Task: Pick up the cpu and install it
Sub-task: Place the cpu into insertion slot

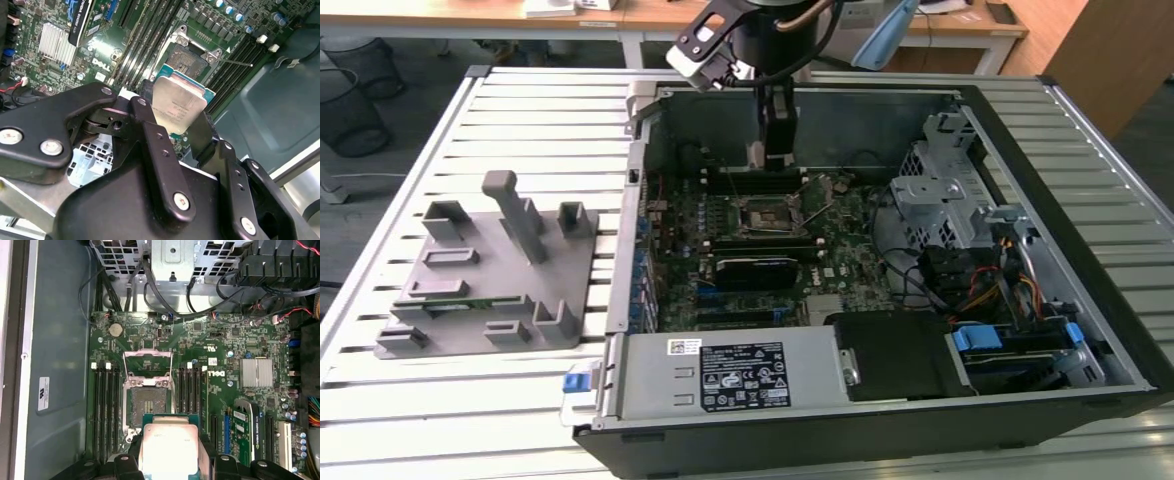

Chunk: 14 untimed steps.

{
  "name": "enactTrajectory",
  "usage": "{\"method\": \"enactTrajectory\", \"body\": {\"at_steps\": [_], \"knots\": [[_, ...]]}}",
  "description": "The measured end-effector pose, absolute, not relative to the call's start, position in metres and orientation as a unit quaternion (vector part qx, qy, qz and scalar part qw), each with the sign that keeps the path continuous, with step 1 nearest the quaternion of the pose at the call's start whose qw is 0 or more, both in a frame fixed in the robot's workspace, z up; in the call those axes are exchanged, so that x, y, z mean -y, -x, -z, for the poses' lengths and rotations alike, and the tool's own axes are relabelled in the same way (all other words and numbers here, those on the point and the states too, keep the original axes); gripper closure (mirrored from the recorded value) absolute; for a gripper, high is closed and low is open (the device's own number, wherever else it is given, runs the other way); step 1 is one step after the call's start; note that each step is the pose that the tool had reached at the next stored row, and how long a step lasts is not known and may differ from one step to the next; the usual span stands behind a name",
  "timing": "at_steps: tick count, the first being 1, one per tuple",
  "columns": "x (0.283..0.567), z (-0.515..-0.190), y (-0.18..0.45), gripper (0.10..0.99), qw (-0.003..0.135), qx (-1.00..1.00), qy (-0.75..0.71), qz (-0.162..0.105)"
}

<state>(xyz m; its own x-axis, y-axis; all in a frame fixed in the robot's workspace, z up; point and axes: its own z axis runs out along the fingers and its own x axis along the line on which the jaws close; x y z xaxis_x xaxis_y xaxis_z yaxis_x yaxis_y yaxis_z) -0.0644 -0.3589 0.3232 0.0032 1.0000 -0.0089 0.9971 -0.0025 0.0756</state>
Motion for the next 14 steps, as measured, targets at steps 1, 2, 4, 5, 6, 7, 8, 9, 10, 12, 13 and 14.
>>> {"method": "enactTrajectory", "body": {"at_steps": [1, 2, 4, 5, 6, 7, 8, 9, 10, 12, 13, 14], "knots": [[0.3589, -0.3228, 0.0645, 0.561, 0.03, -0.706, -0.708, -0.024], [0.3589, -0.3223, 0.0644, 0.561, 0.03, -0.706, -0.708, -0.024], [0.3589, -0.3214, 0.0644, 0.561, 0.03, -0.706, -0.708, -0.024], [0.3589, -0.321, 0.0644, 0.561, 0.03, -0.706, -0.708, -0.024], [0.3589, -0.3206, 0.0644, 0.561, 0.03, -0.706, -0.708, -0.024], [0.359, -0.3201, 0.0645, 0.561, 0.03, -0.706, -0.708, -0.024], [0.359, -0.3197, 0.0644, 0.561, 0.03, -0.706, -0.708, -0.024], [0.3589, -0.3193, 0.0644, 0.561, 0.03, -0.706, -0.708, -0.024], [0.3589, -0.3189, 0.0644, 0.561, 0.03, -0.706, -0.708, -0.024], [0.359, -0.3182, 0.0645, 0.561, 0.03, -0.706, -0.708, -0.024], [0.3589, -0.3178, 0.0644, 0.561, 0.03, -0.706, -0.708, -0.024], [0.3589, -0.3174, 0.0645, 0.561, 0.03, -0.706, -0.708, -0.024]]}}
